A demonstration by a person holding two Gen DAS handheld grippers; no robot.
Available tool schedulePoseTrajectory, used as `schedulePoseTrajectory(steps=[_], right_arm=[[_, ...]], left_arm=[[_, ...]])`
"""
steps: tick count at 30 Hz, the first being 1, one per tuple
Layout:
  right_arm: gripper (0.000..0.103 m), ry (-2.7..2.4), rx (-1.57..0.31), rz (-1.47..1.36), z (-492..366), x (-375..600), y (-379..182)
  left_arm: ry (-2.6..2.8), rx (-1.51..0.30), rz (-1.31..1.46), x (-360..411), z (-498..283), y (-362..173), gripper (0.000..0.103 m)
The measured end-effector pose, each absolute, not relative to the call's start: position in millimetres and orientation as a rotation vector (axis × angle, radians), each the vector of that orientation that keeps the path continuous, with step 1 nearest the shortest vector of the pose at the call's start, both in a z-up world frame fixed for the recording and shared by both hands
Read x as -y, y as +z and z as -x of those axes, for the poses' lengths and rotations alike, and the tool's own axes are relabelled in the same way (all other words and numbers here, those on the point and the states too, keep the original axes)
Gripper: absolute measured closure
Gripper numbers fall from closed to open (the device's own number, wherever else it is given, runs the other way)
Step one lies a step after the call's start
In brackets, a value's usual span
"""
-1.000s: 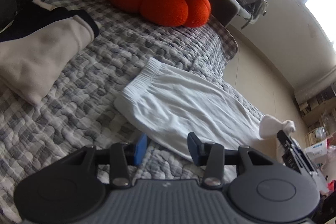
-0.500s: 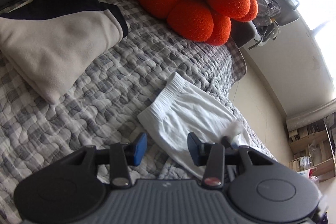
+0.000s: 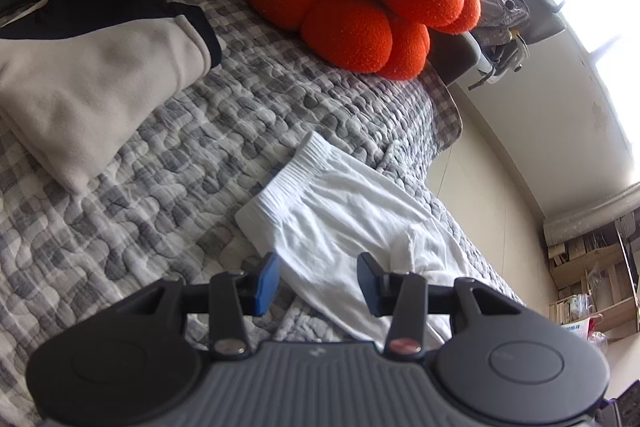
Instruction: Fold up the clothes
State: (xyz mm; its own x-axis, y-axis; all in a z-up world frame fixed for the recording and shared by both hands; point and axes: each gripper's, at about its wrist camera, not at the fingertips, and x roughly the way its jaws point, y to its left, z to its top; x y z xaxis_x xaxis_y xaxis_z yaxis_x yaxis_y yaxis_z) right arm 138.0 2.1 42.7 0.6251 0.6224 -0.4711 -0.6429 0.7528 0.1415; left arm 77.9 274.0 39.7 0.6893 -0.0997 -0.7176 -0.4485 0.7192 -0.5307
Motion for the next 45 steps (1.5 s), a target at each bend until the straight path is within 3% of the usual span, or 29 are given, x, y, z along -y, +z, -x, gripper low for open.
schedulePoseTrajectory(steps=[4, 9, 17, 27, 35, 40, 45], right_arm=[[0.049, 0.772, -0.553, 0.154, -134.5, -23.8, 23.4], [0.049, 0.809, -0.456, 0.396, -114.9, -71.6, 10.3], [0.098, 0.669, -0.448, 0.521, -129.9, -110.9, -0.6], [0.099, 0.731, -0.222, 0.662, -83.7, -94.7, -5.4], [0.099, 0.758, -0.061, 0.914, -55.4, -92.5, -26.0], [0.099, 0.770, -0.082, 0.876, -59.1, -89.0, -25.8], [0.098, 0.756, -0.064, 0.897, -56.1, -90.4, -28.7]], left_arm=[[0.215, -0.808, 0.745, -269.6, -80.5, 39.0, 0.057], [0.223, -0.805, 0.758, -274.6, -80.6, 37.4, 0.056], [0.238, -0.786, 0.789, -282.2, -82.5, 37.5, 0.056], [0.086, -0.758, 0.982, -275.1, -96.2, 26.5, 0.054], [-0.045, -0.747, 1.134, -266.7, -109.7, 14.1, 0.045], [-0.043, -0.802, 1.064, -256.1, -121.1, 7.3, 0.046], [-0.042, -0.822, 1.012, -248.9, -131.6, 3.9, 0.055]])
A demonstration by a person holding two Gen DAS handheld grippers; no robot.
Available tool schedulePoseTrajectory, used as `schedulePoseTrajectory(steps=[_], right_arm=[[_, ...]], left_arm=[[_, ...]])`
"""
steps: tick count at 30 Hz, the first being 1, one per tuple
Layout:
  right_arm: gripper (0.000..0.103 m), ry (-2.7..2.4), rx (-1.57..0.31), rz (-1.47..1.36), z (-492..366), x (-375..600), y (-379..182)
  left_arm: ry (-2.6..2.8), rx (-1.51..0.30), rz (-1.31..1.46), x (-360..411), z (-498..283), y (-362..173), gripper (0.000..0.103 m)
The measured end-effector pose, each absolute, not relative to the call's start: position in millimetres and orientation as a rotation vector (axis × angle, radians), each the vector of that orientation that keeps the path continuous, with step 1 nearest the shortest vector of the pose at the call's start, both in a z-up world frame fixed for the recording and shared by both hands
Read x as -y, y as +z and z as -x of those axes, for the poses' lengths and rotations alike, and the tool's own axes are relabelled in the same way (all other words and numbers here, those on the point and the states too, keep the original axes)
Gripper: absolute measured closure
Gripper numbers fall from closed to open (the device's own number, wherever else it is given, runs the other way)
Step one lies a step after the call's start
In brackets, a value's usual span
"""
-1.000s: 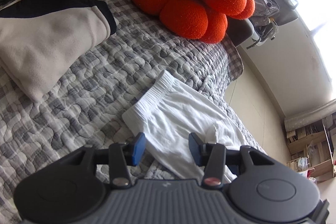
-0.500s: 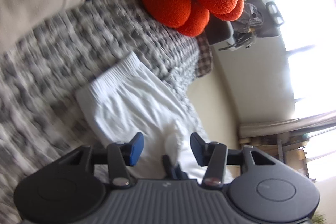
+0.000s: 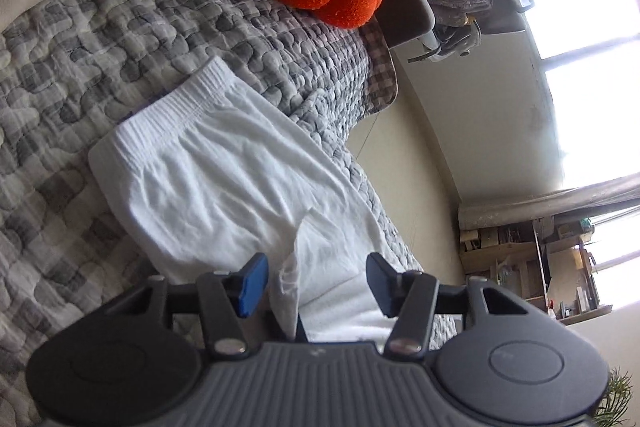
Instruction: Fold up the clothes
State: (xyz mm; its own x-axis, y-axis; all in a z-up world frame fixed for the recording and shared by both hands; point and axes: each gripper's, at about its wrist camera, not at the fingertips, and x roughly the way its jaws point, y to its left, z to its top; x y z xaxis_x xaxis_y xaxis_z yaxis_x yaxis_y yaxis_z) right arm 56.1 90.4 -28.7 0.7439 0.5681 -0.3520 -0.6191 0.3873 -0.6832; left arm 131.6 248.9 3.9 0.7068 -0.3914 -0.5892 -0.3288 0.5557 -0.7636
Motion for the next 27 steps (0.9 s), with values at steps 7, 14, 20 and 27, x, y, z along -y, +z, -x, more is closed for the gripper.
schedulePoseTrajectory(steps=[7, 14, 20, 27], right_arm=[[0.099, 0.726, -0.041, 0.824, -62.8, -84.0, -18.8], [0.100, 0.696, -0.019, 0.750, -69.6, -77.6, -9.0], [0.100, 0.656, -0.001, 0.719, -69.6, -81.6, -2.4], [0.103, 0.606, -0.089, 0.663, -73.6, -103.2, -0.2]], left_arm=[[-0.078, -0.864, 0.931, -236.5, -146.7, 5.6, 0.070], [-0.059, -0.880, 0.816, -224.3, -155.4, 15.0, 0.098], [-0.012, -0.789, 0.734, -227.7, -155.8, 35.0, 0.099], [0.010, -0.624, 0.745, -259.6, -151.9, 53.4, 0.099]])
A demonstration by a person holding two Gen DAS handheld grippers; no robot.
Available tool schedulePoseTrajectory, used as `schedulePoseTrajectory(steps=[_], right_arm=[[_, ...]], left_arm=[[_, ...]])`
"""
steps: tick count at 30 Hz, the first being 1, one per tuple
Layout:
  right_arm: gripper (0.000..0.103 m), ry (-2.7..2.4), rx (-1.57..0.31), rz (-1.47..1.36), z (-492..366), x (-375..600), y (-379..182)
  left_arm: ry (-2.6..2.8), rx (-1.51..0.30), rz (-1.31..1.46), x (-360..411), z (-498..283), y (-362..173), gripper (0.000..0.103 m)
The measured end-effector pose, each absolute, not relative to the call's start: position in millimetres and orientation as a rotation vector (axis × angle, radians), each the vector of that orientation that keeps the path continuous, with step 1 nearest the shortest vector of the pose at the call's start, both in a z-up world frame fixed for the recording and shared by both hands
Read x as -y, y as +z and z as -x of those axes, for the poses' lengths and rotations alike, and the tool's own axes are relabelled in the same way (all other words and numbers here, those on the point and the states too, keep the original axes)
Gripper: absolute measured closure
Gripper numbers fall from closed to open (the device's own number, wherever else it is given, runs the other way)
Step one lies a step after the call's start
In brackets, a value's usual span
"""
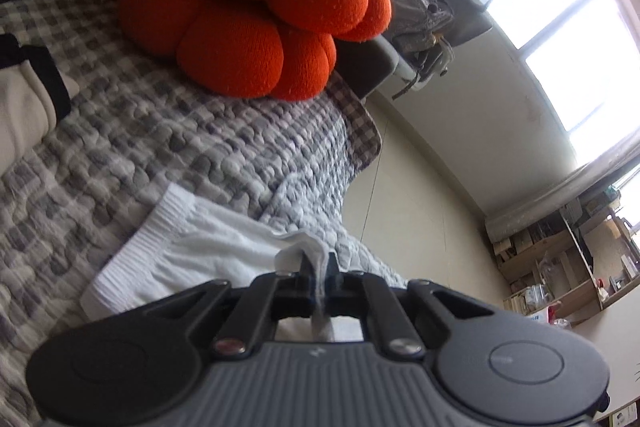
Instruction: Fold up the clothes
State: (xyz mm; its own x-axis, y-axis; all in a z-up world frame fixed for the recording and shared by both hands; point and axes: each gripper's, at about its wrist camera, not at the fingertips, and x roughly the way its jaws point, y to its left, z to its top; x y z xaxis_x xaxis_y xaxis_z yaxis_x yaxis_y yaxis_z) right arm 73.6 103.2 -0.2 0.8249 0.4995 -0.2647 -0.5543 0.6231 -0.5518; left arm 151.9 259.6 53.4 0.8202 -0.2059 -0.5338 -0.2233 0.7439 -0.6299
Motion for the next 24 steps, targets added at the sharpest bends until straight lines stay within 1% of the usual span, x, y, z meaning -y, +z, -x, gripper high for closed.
schedulePoseTrajectory(steps=[7, 9, 11, 16, 24], right_arm=[[0.103, 0.631, -0.197, 0.637, -82.8, -115.4, -4.1], [0.094, 0.623, -0.201, 0.651, -80.7, -110.8, -4.8], [0.072, 0.601, -0.199, 0.652, -77.0, -102.7, -5.9], [0.071, 0.618, -0.248, 0.642, -78.5, -89.2, -8.9], [0.071, 0.636, -0.321, 0.626, -81.0, -68.6, -13.4]], left_arm=[[0.010, -0.595, 0.719, -278.9, -160.3, 43.4, 0.099], [0.011, -0.610, 0.715, -282.5, -163.9, 36.2, 0.099], [0.019, -0.638, 0.717, -285.7, -167.3, 27.5, 0.099], [0.036, -0.664, 0.706, -292.6, -169.4, 14.2, 0.099], [0.043, -0.675, 0.653, -293.0, -167.1, 11.1, 0.099]])
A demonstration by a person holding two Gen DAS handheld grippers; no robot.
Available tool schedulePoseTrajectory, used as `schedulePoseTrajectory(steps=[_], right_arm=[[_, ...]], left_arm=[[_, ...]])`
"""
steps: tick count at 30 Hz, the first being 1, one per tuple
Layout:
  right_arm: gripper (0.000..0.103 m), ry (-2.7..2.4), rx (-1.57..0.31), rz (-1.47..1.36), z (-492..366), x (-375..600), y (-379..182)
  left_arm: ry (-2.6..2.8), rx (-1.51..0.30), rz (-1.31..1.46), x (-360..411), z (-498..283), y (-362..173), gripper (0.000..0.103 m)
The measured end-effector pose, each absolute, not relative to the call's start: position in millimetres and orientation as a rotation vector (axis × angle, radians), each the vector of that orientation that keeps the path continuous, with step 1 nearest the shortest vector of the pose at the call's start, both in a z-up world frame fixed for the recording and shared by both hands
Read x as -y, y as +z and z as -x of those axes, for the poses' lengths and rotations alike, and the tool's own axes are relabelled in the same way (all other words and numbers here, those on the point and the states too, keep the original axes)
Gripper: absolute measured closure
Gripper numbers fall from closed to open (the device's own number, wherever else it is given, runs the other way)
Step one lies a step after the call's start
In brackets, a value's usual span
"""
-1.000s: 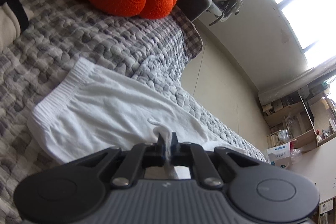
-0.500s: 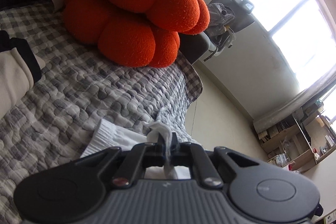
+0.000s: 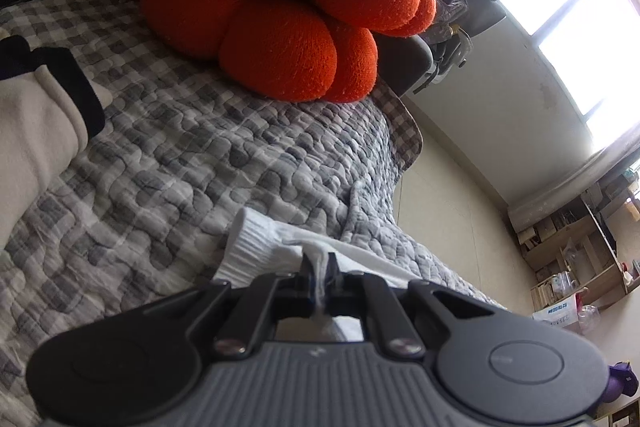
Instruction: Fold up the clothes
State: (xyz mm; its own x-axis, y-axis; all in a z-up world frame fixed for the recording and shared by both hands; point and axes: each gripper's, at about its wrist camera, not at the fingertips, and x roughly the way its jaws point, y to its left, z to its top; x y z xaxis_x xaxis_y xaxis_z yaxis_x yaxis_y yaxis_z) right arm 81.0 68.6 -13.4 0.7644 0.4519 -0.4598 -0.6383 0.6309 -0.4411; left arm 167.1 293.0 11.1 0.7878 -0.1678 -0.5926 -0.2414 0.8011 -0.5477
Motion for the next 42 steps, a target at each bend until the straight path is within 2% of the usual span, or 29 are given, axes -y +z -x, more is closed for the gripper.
schedulePoseTrajectory(steps=[1, 4, 9, 11, 18, 19, 20, 22, 26, 30, 35, 42], right_arm=[[0.073, 0.628, -0.324, 0.625, -81.6, -67.4, -13.5], [0.095, 0.601, -0.332, 0.624, -83.3, -63.8, -13.8], [0.095, 0.557, -0.344, 0.622, -86.1, -58.0, -14.4], [0.101, 0.540, -0.349, 0.621, -87.2, -55.6, -14.6], [0.100, 0.524, -0.385, 0.638, -86.1, -47.3, -21.6], [0.098, 0.532, -0.390, 0.635, -86.0, -45.7, -21.5], [0.097, 0.546, -0.399, 0.624, -86.1, -43.7, -19.2], [0.097, 0.573, -0.410, 0.608, -86.6, -40.0, -14.3], [0.096, 0.646, -0.432, 0.522, -92.5, -29.0, 2.5], [0.087, 0.673, -0.439, 0.379, -107.7, -11.6, 27.9], [0.083, 0.638, -0.445, 0.391, -135.1, -3.0, 36.0], [0.079, 0.557, -0.499, 0.340, -193.1, 21.3, 32.2]], left_arm=[[0.043, -0.676, 0.643, -292.5, -166.4, 10.6, 0.099], [0.039, -0.676, 0.619, -290.9, -162.8, 10.2, 0.099], [0.016, -0.674, 0.625, -290.5, -158.4, 8.6, 0.099], [0.007, -0.673, 0.628, -290.4, -156.7, 7.9, 0.099], [-0.025, -0.670, 0.636, -289.8, -150.6, 5.6, 0.098], [-0.027, -0.672, 0.634, -289.1, -151.5, 5.4, 0.097], [-0.029, -0.674, 0.632, -288.3, -152.7, 5.3, 0.088], [-0.031, -0.679, 0.627, -286.7, -155.0, 5.1, 0.079], [-0.037, -0.688, 0.616, -283.4, -159.6, 4.7, 0.079], [-0.030, -0.711, 0.582, -277.3, -165.3, 3.4, 0.079], [0.024, -0.742, 0.511, -273.8, -170.5, -0.7, 0.097], [0.057, -0.690, 0.511, -279.3, -164.9, 9.4, 0.099]])
